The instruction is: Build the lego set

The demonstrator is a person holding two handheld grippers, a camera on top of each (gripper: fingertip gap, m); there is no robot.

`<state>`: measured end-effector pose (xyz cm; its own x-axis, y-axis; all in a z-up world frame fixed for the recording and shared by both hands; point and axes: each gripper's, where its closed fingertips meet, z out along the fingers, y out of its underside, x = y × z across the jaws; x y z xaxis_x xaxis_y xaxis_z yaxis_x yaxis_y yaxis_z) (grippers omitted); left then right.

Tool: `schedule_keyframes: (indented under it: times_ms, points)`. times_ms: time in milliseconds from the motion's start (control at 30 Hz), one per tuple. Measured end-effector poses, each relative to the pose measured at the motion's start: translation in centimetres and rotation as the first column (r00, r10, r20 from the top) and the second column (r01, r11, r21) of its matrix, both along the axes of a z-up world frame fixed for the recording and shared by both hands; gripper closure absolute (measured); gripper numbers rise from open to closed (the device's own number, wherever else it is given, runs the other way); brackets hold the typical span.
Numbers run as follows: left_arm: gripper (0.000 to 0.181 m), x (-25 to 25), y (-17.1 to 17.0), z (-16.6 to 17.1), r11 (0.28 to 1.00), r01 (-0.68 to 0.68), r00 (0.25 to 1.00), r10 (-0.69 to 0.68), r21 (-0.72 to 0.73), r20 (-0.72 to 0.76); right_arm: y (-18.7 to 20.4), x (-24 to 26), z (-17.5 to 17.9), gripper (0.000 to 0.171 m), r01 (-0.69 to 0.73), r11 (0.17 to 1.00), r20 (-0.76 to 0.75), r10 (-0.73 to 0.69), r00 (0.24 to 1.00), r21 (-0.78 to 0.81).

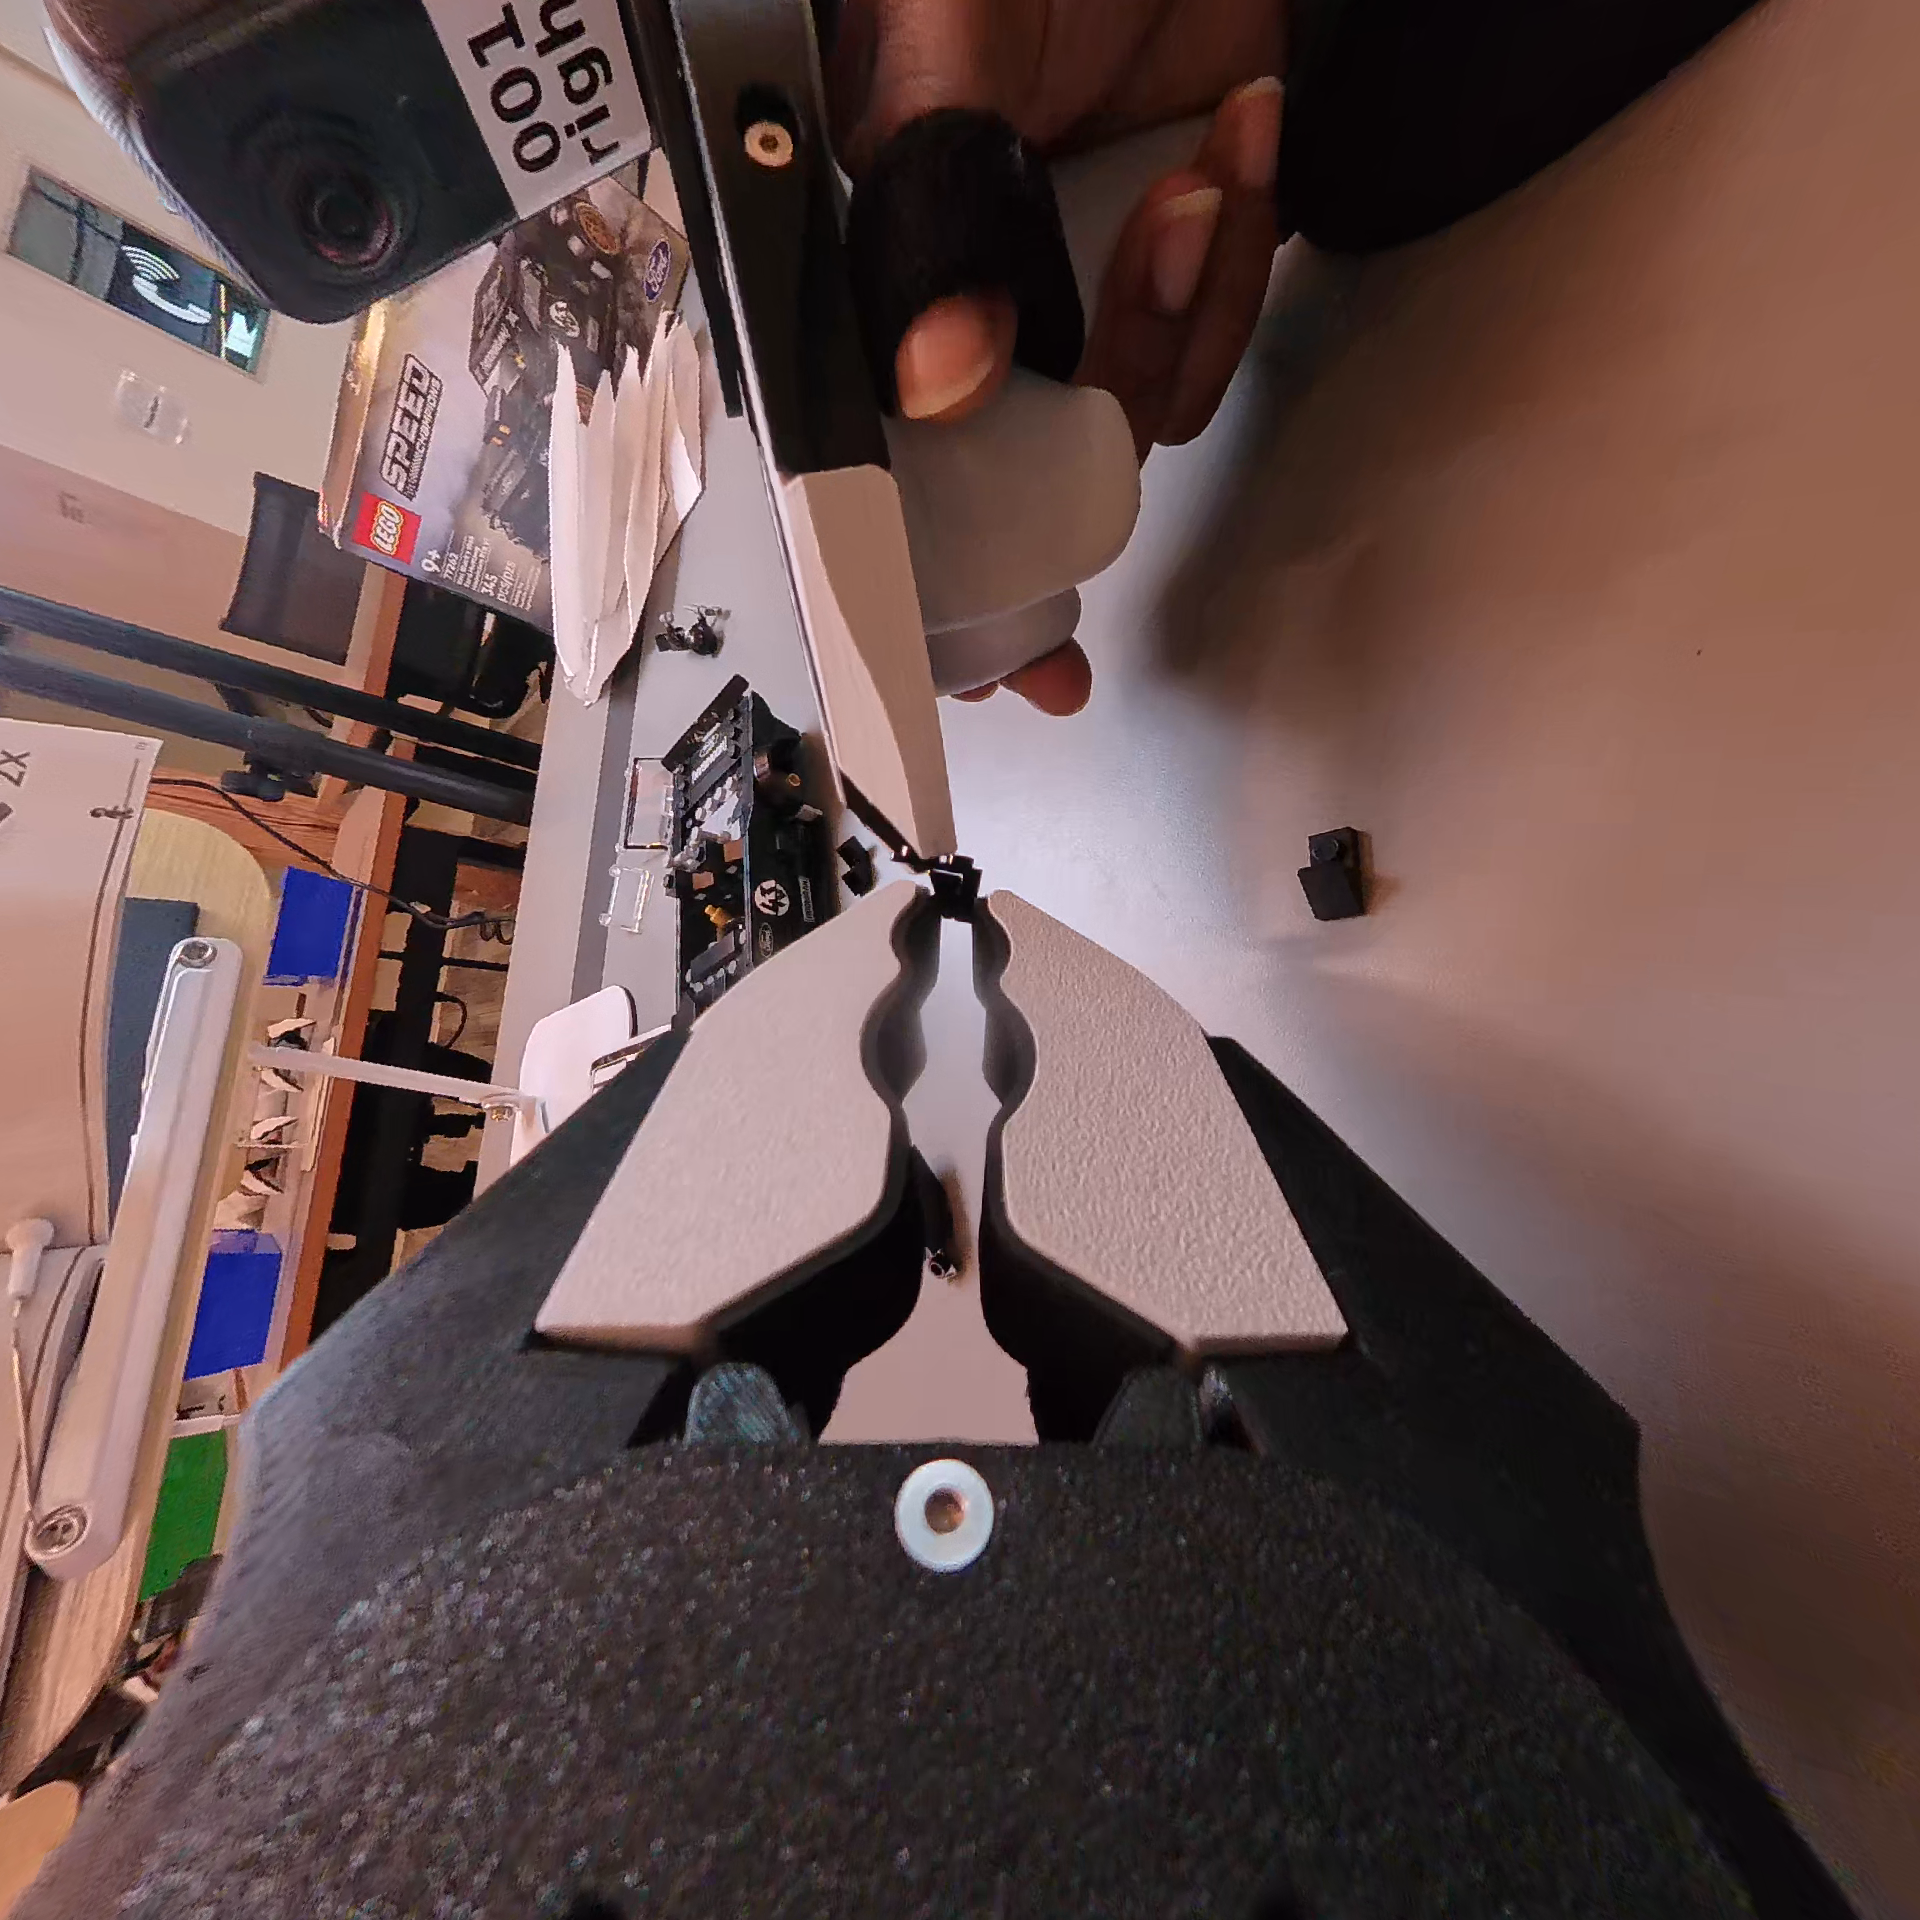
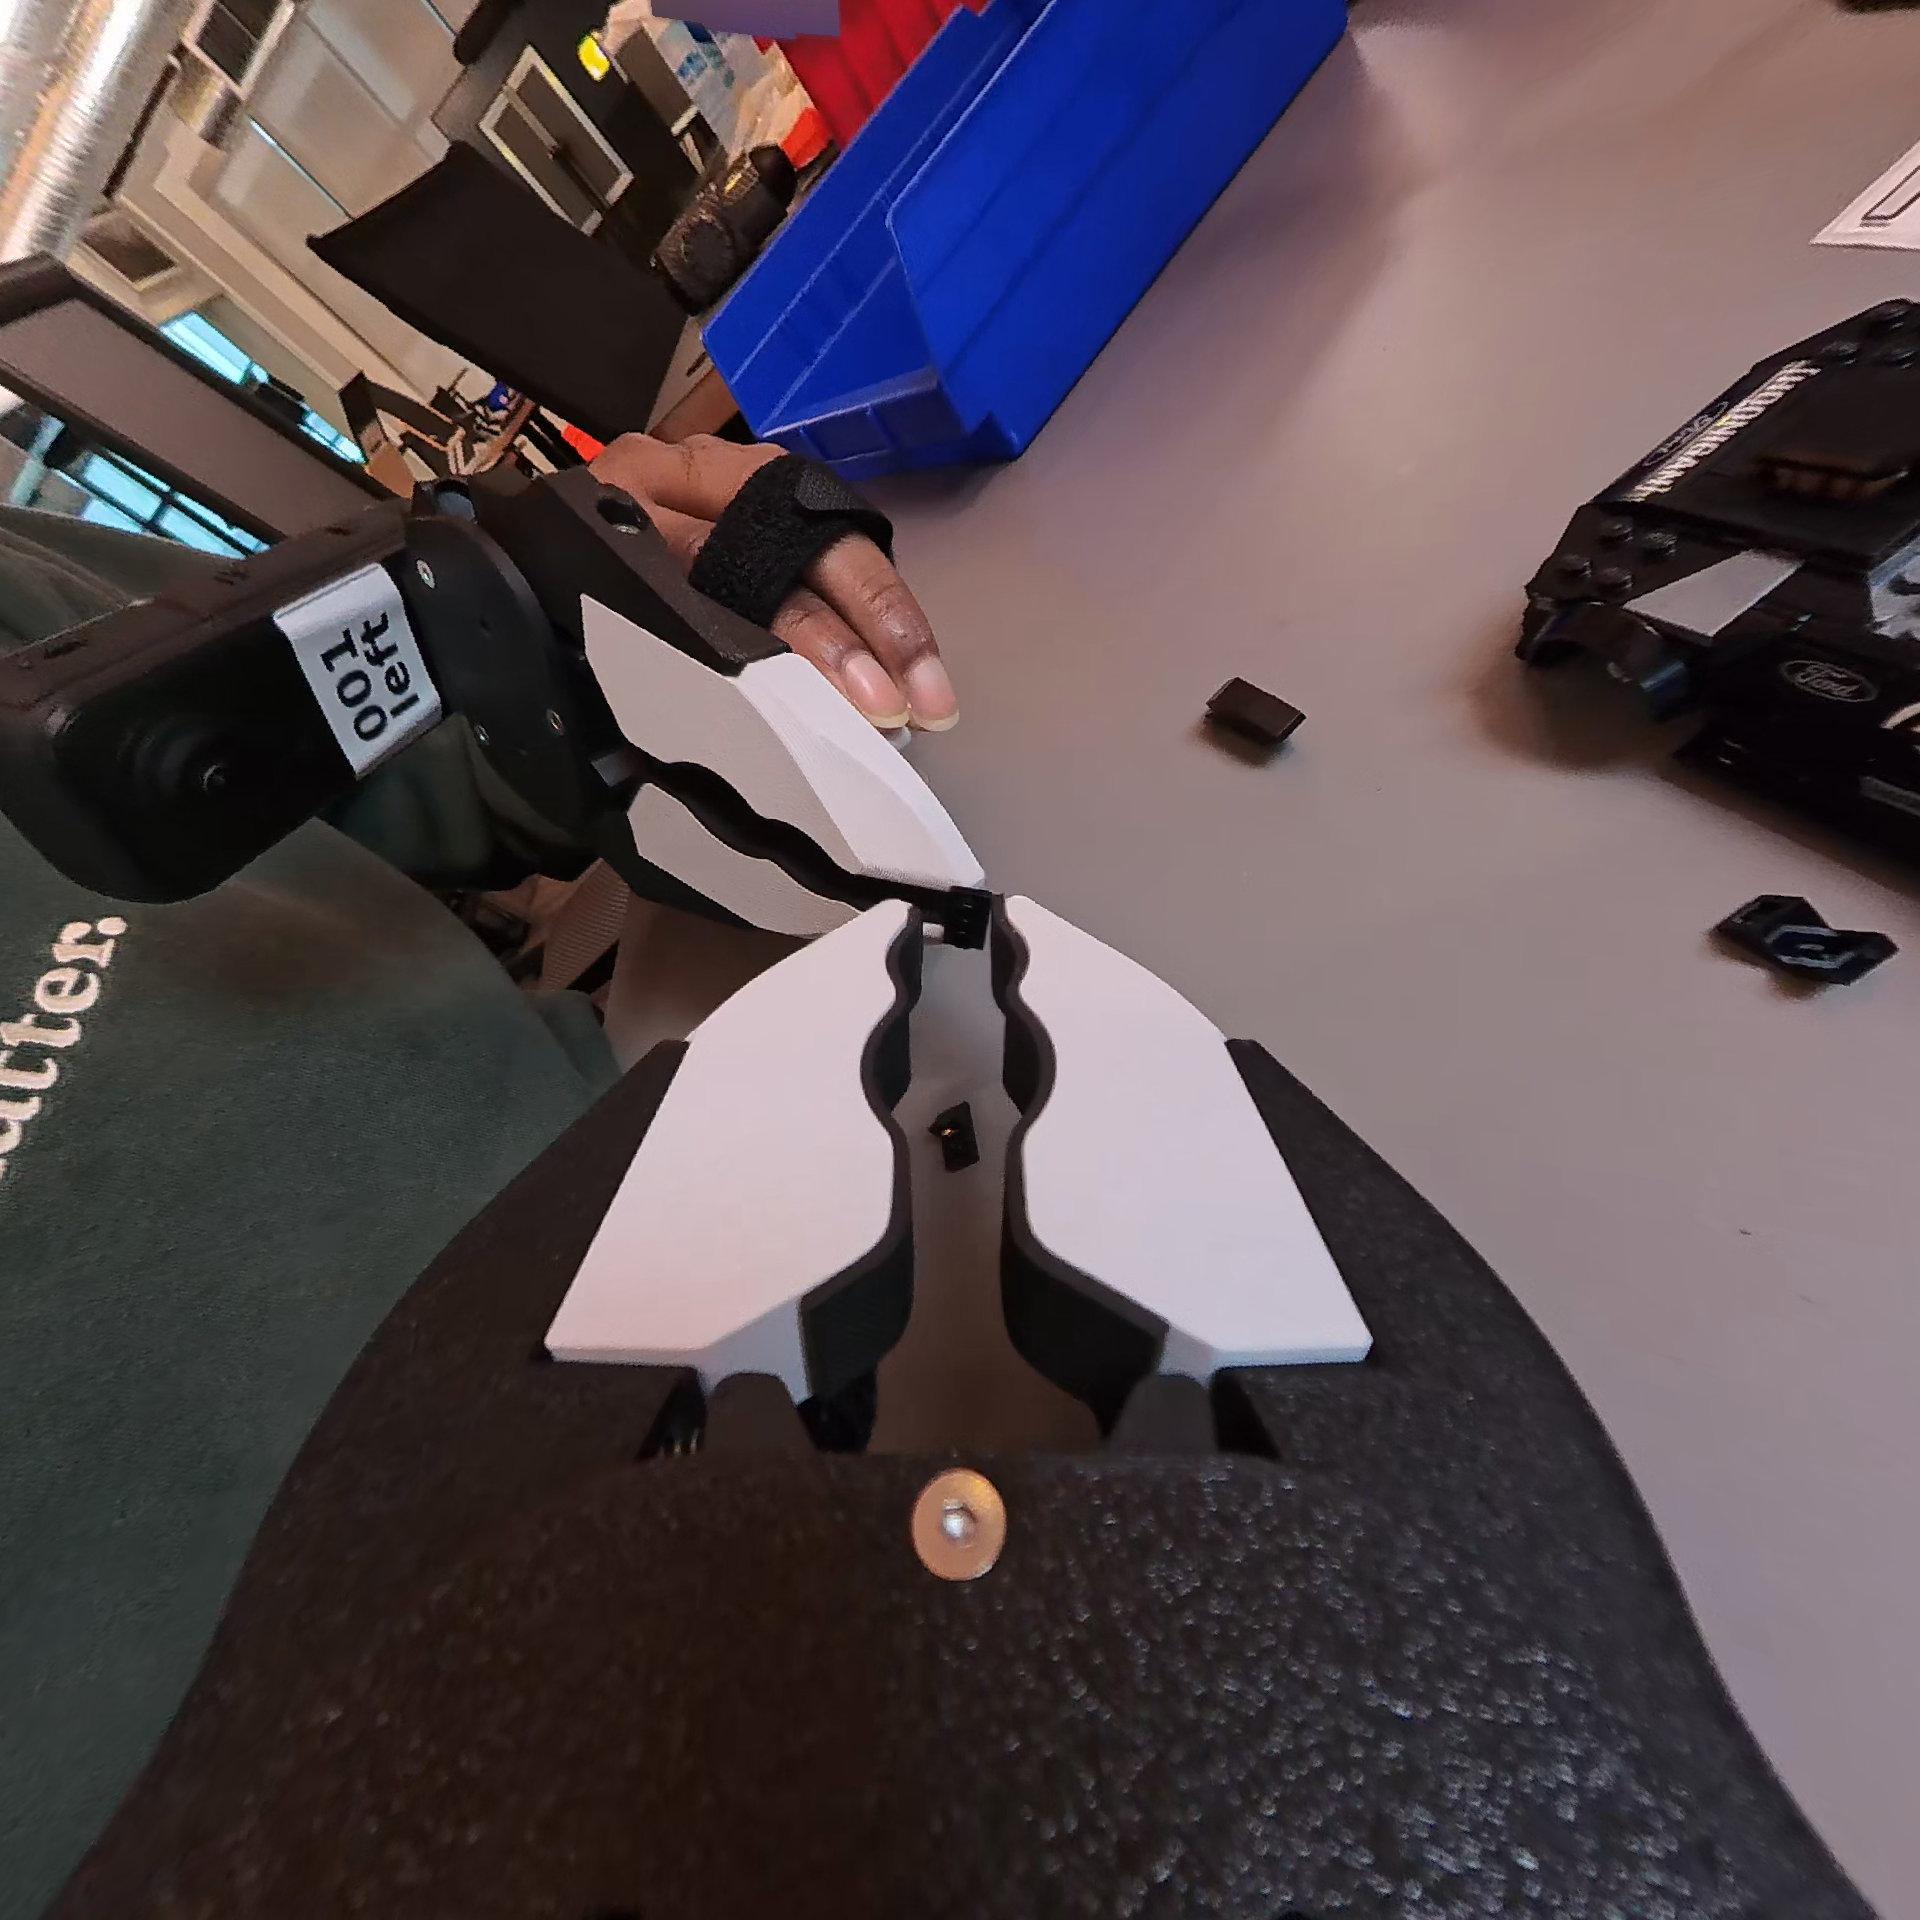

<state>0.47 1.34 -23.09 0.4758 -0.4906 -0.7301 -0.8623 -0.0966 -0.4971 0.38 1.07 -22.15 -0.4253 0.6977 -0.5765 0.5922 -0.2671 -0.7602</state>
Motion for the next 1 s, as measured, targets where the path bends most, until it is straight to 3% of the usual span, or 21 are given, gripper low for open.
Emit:
schedule_keyframes:
  times_ms: [233,367,500,600,700,800,1000]
  points:
    - [0.174,0.3,-0.1,-0.3,1.0,0.015,1.0,-0.015,-0.006,-0.005,-0.1,0.0,-0.3,0.163,0.001,1.0,0.015,-0.001,1.0,0.011]
    - [0.174,0.7,-0.2,-0.1,0.999,0.037,0.994,-0.034,-0.027,0.107,-0.1,0.2,-0.1,0.163,-0.025,0.999,-0.012,0.026,1.0,0.029]
    - [0.158,-0.6,-0.7,1.5,0.991,0.061,0.911,-0.005,-0.122,0.413,0.6,0.4,-1.0,0.163,-0.048,0.959,-0.085,0.074,0.994,0.279]
    - [0.167,-3.5,-1.0,2.7,0.986,0.044,0.822,0.057,-0.163,0.567,0.7,0.6,-3.0,0.163,-0.084,0.856,-0.074,0.141,0.987,0.51]
    - [0.172,-6.0,-1.7,2.9,0.973,0.037,0.747,0.125,-0.229,0.653,0.0,0.5,-4.3,0.163,-0.129,0.773,-0.047,0.201,0.979,0.622]
    - [0.173,-7.2,-2.4,1.8,0.954,0.032,0.732,0.181,-0.298,0.657,-0.2,0.2,-5.1,0.163,-0.162,0.718,-0.008,0.227,0.974,0.676]
    - [0.174,-5.7,-3.6,-1.5,0.903,0.083,0.81,0.185,-0.421,0.557,0.2,0.1,-5.6,0.162,-0.184,0.691,0.022,0.237,0.971,0.699]
